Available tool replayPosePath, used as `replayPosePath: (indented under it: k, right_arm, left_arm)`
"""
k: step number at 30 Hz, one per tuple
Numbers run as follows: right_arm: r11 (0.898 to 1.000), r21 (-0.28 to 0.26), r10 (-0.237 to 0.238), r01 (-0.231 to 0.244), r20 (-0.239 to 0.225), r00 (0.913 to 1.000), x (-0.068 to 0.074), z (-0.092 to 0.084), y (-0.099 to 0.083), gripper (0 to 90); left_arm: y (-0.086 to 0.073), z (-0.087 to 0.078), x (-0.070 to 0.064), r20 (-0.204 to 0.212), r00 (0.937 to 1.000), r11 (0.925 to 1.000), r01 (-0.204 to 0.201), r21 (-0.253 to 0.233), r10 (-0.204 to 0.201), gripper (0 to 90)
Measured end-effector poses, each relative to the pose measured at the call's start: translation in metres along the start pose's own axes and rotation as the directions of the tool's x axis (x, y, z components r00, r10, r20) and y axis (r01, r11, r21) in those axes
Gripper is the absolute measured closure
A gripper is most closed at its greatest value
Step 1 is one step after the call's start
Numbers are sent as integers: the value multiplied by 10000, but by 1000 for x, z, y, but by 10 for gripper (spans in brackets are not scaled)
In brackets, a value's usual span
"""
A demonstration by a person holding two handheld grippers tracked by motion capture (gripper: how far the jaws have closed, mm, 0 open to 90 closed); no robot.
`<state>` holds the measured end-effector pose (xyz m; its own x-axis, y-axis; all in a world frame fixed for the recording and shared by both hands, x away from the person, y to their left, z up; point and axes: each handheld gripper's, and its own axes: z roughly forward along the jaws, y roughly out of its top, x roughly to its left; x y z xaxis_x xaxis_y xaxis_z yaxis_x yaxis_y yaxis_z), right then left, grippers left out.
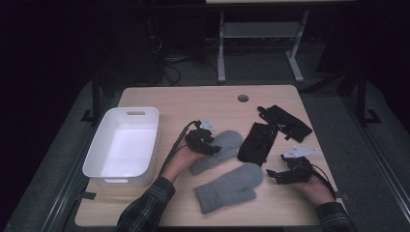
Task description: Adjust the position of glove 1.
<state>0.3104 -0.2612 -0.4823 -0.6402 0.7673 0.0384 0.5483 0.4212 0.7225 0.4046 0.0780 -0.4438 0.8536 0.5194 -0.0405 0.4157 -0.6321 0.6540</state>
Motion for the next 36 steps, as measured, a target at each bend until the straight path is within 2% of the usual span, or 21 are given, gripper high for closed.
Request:
replayPosePath:
  k: [3, 4, 5, 6, 7, 9, 10, 11, 12, 14, 16, 19, 22, 23, 24, 26, 28, 36]
  right_arm:
    - [10000, 15, 10, -10, -6, 10000, 0, 0, 0, 136]
    - [10000, 15, -2, 2, -7, 10000, 0, 0, 0, 136]
    - [10000, 15, -2, 2, -7, 10000, 0, 0, 0, 136]
    - [10000, 16, 1, -1, -5, 10000, 0, 0, 0, 136]
    - [10000, 15, 2, -2, -4, 10000, 1, 0, 0, 136]
    - [10000, 15, 2, -2, -3, 10000, 1, 0, 0, 137]
    - [10000, -11, -51, 51, 27, 10000, 1, 0, 0, 137]
    - [10000, -10, -50, 50, 21, 10000, 1, 0, 0, 136]
    - [10000, -14, -55, 55, 18, 10000, 1, 0, 0, 136]
    - [10000, -13, -51, 51, 12, 10000, 1, 0, 0, 137]
    - [10000, -8, -49, 49, 9, 10000, 1, 0, 0, 136]
    - [10000, -7, -59, 59, -25, 10000, 1, 0, 0, 137]
    - [10000, -8, -73, 73, -43, 10000, 1, 0, 0, 136]
    - [10000, -11, -83, 83, -61, 9999, 1, 1, 1, 136]
    - [9999, -3, -133, 133, -74, 9999, 1, 1, 1, 136]
    - [9999, 1, -143, 143, -85, 9999, 2, 1, 1, 136]
    - [9999, 1, -149, 149, -87, 9999, 2, 1, 1, 136]
    - [9999, 54, -89, 90, -130, 9999, 2, 1, 1, 135]
  left_arm:
    - [-2, 3, 2, 30, 10000, 9999, -8, 103, 8, 527]
    - [-3, 4, 2, 81, 10000, 9999, -17, 133, 15, 574]
    - [-4, 5, 3, 147, 9999, 9999, -56, 157, 54, 574]
    - [-5, 6, 2, 178, 9998, 9999, -35, 148, 32, 668]
    - [-6, 7, 2, 238, 9997, 9999, -60, 100, 58, 710]
    - [-7, 7, 2, 234, 9997, 9999, -76, 67, 74, 738]
    - [-7, 7, 2, 252, 9997, 10000, -73, 41, 72, 790]
    - [-7, 7, 2, 252, 9997, 10000, -73, 41, 72, 804]
    - [-7, 6, 2, 222, 9995, 9998, -219, 28, 219, 813]
    - [-8, 6, 3, 372, 9993, 9998, 64, -187, -57, 824]
    - [-8, 5, 5, 463, 9989, 9999, -14, -165, 22, 825]
    - [-9, 3, 8, 722, 9969, 9987, 337, -372, -309, 830]
    - [-7, -2, 8, 773, 9964, 9984, 376, -421, -343, 833]
    - [-7, -5, 8, 763, 9966, 9988, 330, -351, -302, 833]
    - [-5, -9, 6, 784, 9956, 9969, 563, -544, -519, 834]
    - [-4, -13, 7, 807, 9960, 9978, 437, -503, -396, 835]
    - [-2, -18, 4, 832, 9952, 9958, 580, -702, -521, 835]
    - [2, -43, -2, 1036, 9935, 9934, 570, -996, -466, 837]
